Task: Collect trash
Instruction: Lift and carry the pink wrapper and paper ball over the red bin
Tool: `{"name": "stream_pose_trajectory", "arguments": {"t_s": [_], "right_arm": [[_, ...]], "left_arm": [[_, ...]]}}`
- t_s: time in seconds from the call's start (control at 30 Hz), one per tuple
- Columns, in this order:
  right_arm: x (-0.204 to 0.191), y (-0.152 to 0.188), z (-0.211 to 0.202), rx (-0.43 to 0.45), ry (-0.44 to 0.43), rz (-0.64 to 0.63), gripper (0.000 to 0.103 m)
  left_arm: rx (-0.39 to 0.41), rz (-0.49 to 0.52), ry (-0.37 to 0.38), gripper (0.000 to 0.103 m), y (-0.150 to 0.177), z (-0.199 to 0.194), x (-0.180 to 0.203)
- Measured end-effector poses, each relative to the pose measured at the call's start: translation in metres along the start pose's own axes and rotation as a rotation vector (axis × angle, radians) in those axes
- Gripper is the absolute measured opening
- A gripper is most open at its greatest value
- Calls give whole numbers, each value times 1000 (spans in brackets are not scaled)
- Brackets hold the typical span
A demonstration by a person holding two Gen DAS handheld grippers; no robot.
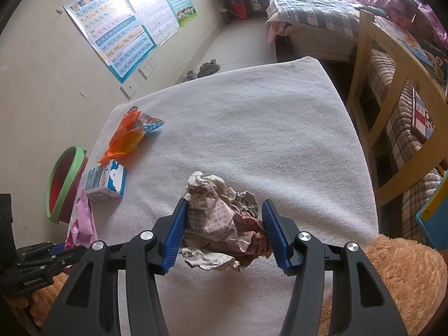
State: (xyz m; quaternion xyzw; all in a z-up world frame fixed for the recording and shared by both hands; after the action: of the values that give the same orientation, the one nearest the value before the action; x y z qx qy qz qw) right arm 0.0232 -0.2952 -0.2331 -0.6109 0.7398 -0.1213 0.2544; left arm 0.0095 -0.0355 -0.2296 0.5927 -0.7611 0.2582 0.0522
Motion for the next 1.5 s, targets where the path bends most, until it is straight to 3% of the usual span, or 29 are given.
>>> {"name": "stream_pose_trajectory", "arguments": {"t_s": [0.4,0.73,1.27,1.5], "right_arm": [[-14,1,-13,35,0,-57,54],[-66,11,-19,25,-51,-188,54],[-128,13,-28,23,-122,-318,54],[-182,-1,-23,32,-188,-390,54]], "left_arm": [[111,-22,-43,28,-9,-33,-9],[254,-30,-167,28,-21,-76,-30],[335,-70,-251,28,-23,-111,-62],[345,-173,-293,28,-20,-120,-113]]}}
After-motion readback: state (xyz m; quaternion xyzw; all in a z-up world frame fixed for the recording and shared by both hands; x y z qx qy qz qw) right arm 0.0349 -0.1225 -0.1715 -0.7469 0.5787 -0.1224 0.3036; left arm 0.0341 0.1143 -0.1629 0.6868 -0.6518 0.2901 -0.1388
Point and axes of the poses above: each gripper's, at about its wrist camera, not at the fingertips, and z roughly the way its jaws point, x to its right, y to its underside, the point moved 5 cm from there along z, roughly the way its jaws point, and after that the axes turned 5 degrees about y, right-handed, at the moved point
